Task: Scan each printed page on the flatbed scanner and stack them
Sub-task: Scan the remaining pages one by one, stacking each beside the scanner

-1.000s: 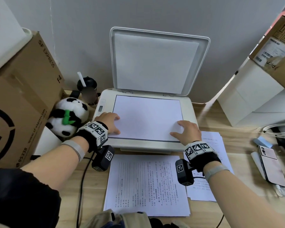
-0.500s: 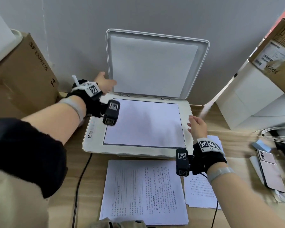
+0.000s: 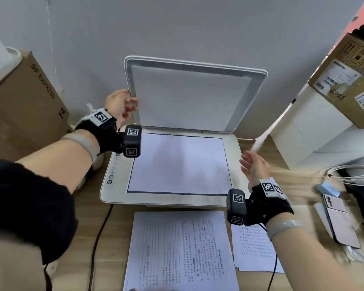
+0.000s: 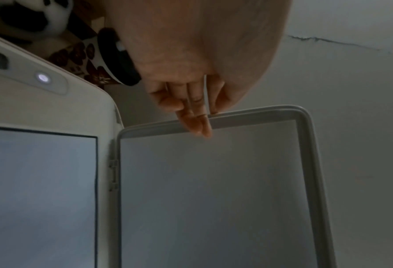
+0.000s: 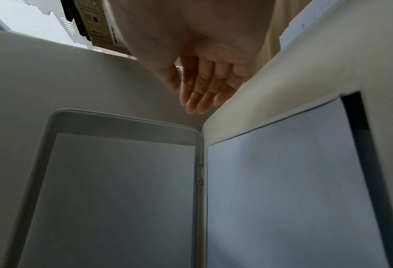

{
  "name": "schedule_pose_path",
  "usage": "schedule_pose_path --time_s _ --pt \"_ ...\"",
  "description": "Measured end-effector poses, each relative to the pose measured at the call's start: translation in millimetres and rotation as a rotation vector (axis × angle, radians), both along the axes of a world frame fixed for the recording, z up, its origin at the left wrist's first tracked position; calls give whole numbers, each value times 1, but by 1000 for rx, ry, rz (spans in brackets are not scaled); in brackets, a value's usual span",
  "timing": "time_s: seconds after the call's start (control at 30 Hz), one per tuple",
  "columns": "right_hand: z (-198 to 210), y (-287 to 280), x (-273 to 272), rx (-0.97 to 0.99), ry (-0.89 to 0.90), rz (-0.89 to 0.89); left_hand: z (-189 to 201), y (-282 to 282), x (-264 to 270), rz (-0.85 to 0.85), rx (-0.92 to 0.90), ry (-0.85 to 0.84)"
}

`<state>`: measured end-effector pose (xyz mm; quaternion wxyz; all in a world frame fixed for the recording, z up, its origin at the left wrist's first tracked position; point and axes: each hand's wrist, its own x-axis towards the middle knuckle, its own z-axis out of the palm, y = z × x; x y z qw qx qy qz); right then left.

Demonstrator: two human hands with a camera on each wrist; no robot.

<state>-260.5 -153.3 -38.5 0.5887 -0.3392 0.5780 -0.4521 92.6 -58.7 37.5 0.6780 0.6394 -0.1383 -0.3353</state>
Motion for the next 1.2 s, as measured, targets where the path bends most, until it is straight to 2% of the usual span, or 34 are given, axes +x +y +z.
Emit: schedule_pose_path --time_s 0.17,0.33,0.43,0.5,0.57,0.67,0.73,0.8,0.93,1.07,1.2 --pt "8 7 -4 -46 -81 -46 -12 33 -3 84 -18 85" --pt "12 21 -7 -64 -90 -65 -39 65 -9 -42 117 88" --pt "8 28 -6 -66 -31 -126 -59 80 -15 -62 186 87" --pt "5 33 -7 -64 108 -80 -76 89 -15 -53 246 65" --pt "-3 37 -11 -25 179 -78 -92 97 -12 24 287 -67" --pt "-12 48 -18 39 327 -122 -108 109 -9 80 378 -354" --pt "-17 56 -23 32 428 -100 -112 115 -11 56 507 -475" --pt "-23 63 -28 15 488 -94 -115 116 -12 -44 637 -521" --pt "-36 63 -31 -70 571 -122 -120 111 -17 -210 821 -385" --pt "-40 58 -33 -53 588 -128 -127 106 -20 -141 841 -322" --pt "-38 63 -32 -40 553 -123 -137 100 -16 -37 764 -252"
